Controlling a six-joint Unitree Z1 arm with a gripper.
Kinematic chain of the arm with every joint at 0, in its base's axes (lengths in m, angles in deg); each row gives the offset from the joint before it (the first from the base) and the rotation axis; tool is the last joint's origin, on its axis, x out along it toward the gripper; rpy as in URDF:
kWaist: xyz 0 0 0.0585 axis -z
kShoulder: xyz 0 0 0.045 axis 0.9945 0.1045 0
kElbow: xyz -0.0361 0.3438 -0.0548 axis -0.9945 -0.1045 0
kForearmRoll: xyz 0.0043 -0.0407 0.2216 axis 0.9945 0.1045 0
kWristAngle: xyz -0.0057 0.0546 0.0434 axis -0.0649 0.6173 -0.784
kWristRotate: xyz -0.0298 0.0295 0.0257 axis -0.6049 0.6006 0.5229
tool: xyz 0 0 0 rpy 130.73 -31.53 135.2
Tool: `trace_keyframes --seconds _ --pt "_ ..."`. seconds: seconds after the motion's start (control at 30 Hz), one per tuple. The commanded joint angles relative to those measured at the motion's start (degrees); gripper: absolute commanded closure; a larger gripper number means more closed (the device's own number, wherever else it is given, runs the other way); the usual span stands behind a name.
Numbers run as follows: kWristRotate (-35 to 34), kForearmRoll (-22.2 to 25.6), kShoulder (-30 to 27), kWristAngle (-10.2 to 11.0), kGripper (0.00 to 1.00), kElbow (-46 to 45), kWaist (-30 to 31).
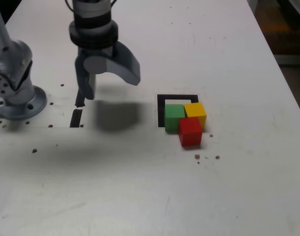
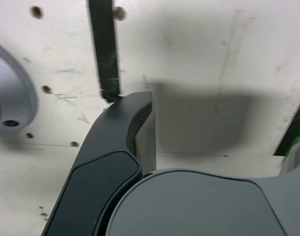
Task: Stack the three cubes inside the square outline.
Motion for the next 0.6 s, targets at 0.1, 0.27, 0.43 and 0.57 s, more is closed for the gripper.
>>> trace_keyframes --seconds 0.1,0.27,0.43,0.57 --pt "0.17 5.98 3.59 0.51 0.03 7.97 0.01" --pt "0.17 9.32 7.46 0.26 0.04 14.86 0.01" --pt "0.17 9.06 10.58 -0.54 0.04 17.84 0.01" --pt "0.17 7.43 12.19 -0.83 0.03 18.67 0.01"
